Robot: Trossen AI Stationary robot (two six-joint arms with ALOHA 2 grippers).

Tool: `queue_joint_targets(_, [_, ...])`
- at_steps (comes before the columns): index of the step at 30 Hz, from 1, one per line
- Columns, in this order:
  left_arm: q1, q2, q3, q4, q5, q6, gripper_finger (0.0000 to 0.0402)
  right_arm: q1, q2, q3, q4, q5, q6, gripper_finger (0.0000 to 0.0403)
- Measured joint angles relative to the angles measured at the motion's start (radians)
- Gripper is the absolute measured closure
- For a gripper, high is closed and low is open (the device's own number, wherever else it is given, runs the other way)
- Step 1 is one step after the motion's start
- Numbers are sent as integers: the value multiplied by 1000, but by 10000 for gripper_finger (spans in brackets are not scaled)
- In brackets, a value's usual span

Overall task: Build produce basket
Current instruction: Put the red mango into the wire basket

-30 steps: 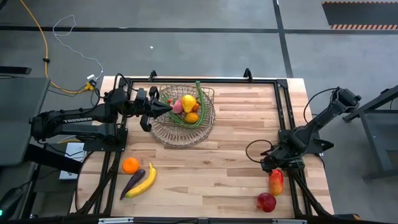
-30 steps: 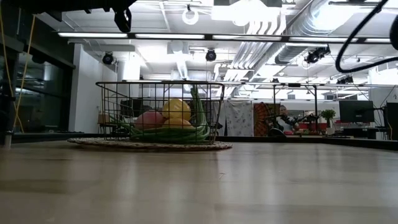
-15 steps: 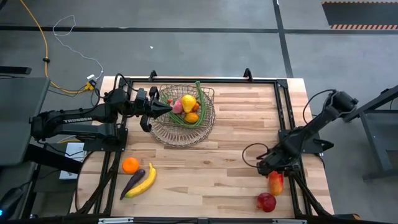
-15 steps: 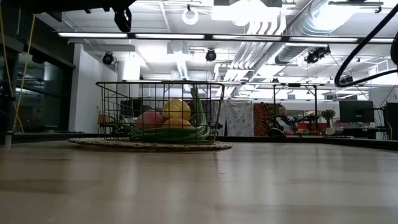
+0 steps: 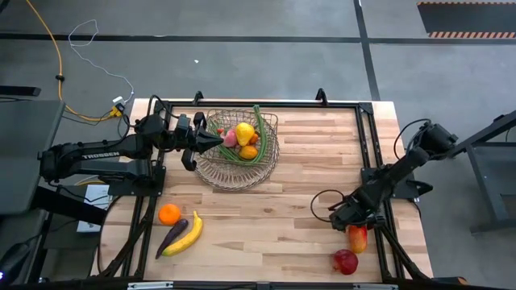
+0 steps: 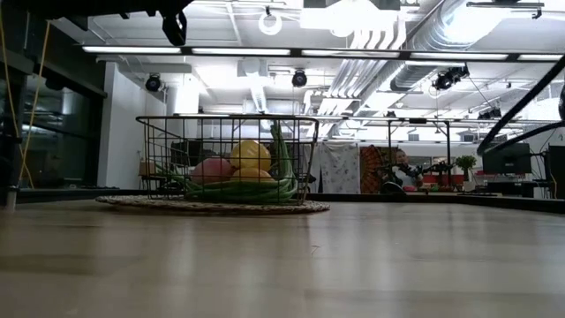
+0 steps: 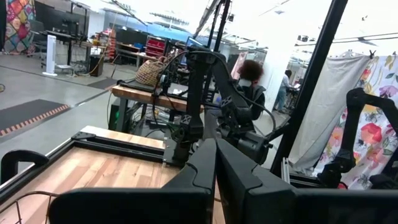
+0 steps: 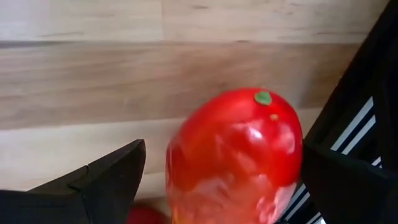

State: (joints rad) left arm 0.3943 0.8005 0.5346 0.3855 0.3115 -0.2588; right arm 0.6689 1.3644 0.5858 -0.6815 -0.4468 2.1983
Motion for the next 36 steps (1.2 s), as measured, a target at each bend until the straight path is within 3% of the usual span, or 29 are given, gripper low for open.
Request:
queue_joint_targets(6, [0, 0, 0, 0, 0, 0, 402, 0, 35, 0, 1, 0, -8, 33])
queue_joint_targets(16, [0, 0, 0, 0, -8, 0, 401, 0, 33, 6, -3, -7, -27, 135])
queue_joint_targets(21, [2, 0, 0, 0, -8, 0, 402, -13, -6, 43, -38, 14, -83, 148])
queue_joint_targets(25, [24, 0, 0, 0, -8, 0, 401, -42, -57, 91, -115, 122, -131, 147])
queue_joint_targets(29, [51, 0, 0, 0, -8, -1, 401, -88, -119, 148, -148, 316, -218, 147])
queue_joint_targets(36, [77, 0, 0, 0, 3, -27, 401, -227, -168, 260, -61, 597, -585, 147])
